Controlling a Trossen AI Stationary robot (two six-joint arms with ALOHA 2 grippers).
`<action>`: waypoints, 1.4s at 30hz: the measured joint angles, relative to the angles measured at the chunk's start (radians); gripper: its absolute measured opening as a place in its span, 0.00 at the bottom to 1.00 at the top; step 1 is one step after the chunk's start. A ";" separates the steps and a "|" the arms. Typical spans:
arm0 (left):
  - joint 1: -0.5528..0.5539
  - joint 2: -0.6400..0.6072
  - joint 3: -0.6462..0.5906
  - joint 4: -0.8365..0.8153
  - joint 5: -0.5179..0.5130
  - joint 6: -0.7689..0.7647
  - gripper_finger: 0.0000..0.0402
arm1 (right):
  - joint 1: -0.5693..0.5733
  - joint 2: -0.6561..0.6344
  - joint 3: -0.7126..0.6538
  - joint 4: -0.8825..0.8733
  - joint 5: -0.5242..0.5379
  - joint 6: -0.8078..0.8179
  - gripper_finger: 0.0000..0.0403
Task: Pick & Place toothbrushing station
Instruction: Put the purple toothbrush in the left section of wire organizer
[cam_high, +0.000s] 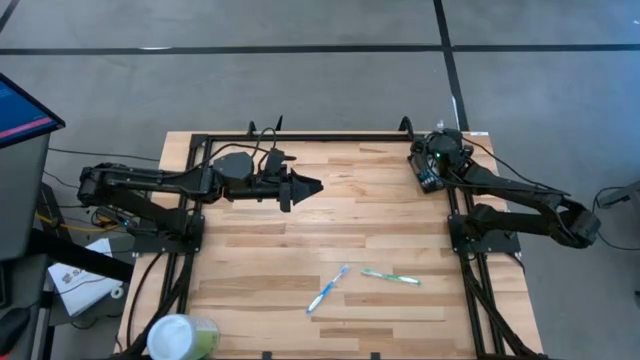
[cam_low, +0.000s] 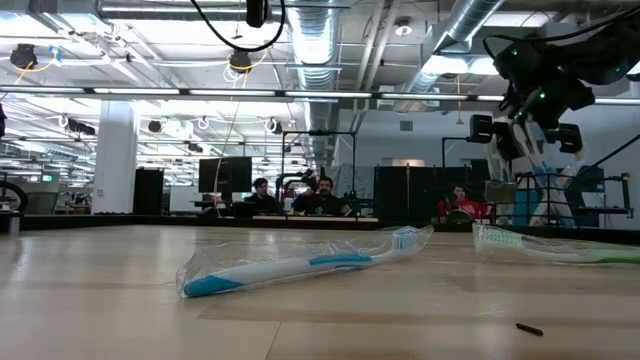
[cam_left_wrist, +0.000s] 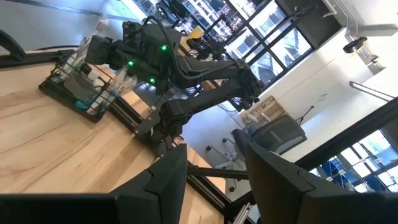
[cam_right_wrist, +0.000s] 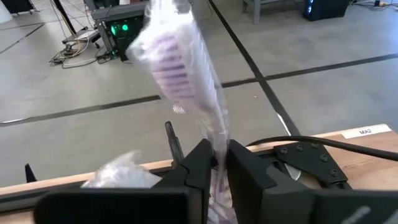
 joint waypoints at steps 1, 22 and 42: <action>0.000 0.000 0.000 0.000 0.000 0.000 0.39 | 0.000 0.000 0.000 -0.001 -0.004 0.000 0.11; 0.000 0.000 0.000 0.000 0.000 0.027 0.39 | 0.014 -0.170 0.090 -0.146 -0.040 -0.015 0.28; 0.000 0.000 -0.001 0.000 0.005 0.053 0.39 | 0.005 -0.229 0.286 -0.259 -0.122 -0.027 0.25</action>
